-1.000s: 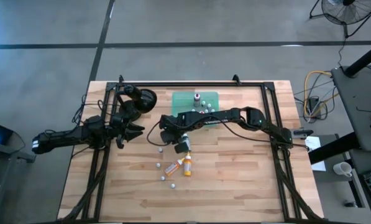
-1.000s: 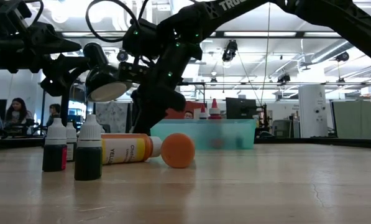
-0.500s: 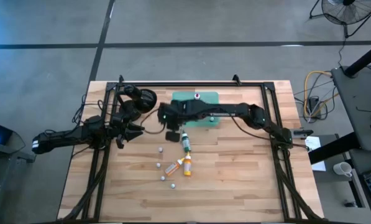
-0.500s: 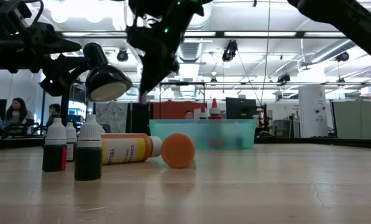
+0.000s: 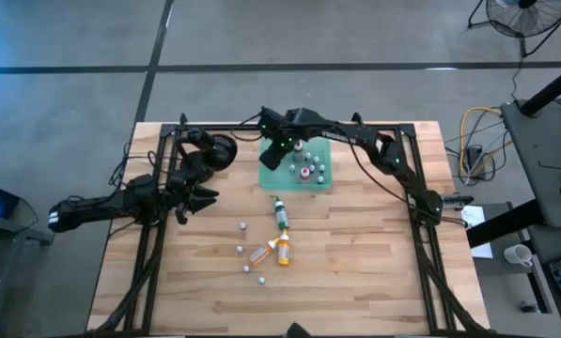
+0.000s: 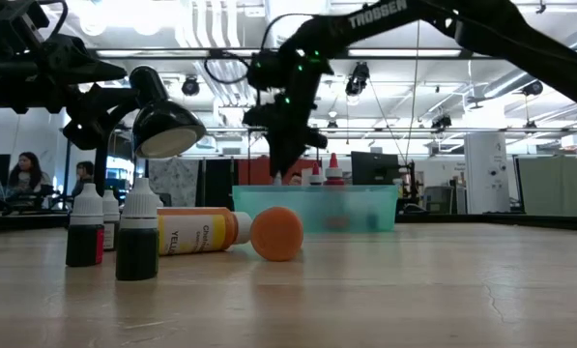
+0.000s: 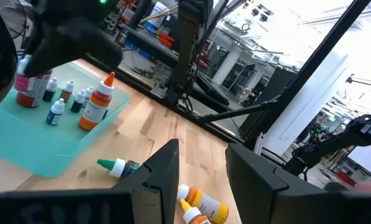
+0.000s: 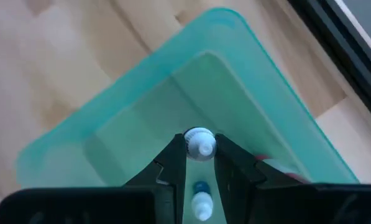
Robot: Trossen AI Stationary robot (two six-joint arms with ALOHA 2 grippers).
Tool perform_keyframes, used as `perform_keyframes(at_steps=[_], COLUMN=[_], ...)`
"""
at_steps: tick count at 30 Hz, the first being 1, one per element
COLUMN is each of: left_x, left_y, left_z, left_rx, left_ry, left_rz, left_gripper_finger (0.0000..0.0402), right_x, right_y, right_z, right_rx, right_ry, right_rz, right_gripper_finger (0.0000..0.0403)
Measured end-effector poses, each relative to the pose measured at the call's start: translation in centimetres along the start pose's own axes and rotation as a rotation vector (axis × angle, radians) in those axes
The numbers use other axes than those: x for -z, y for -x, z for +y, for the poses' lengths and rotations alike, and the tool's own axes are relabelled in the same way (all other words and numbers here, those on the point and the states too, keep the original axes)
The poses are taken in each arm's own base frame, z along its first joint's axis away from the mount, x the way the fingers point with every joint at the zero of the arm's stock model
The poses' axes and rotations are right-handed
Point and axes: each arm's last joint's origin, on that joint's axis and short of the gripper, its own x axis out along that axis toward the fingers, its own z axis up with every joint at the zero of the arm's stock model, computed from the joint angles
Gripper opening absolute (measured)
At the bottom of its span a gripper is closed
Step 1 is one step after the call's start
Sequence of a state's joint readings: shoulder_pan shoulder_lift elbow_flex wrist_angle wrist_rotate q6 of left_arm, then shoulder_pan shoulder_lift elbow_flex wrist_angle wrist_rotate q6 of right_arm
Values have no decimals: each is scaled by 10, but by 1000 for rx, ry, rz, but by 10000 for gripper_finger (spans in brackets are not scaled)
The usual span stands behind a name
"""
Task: Pick & Place food coloring
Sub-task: Put the top left small red food coloring bottle into the bin
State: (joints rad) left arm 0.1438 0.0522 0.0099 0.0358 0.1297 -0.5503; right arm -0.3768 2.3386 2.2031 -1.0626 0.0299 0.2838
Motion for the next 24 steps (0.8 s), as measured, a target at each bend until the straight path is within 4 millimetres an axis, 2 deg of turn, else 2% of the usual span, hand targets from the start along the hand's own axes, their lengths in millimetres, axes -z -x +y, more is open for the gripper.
perform_keyframes(at_steps=[5, 8, 11, 14, 24], left_x=[0, 0, 0, 0, 0], left_y=[0, 0, 0, 0, 0], left_z=[0, 0, 0, 0, 0], left_rx=[0, 1, 0, 0, 0], left_ry=[0, 0, 0, 0, 0], left_rz=[0, 0, 0, 0, 0], left_gripper_finger=[106, 106, 106, 106, 106], right_x=[4, 9, 14, 17, 13], right_y=[-14, -22, -27, -31, -39], right_z=[-6, -2, 5, 8, -15], right_rx=[6, 22, 126, 158, 76], right_ry=[68, 208, 388, 486, 458], right_rz=[16, 20, 18, 25, 25], right_gripper_finger=[59, 59, 59, 59, 59])
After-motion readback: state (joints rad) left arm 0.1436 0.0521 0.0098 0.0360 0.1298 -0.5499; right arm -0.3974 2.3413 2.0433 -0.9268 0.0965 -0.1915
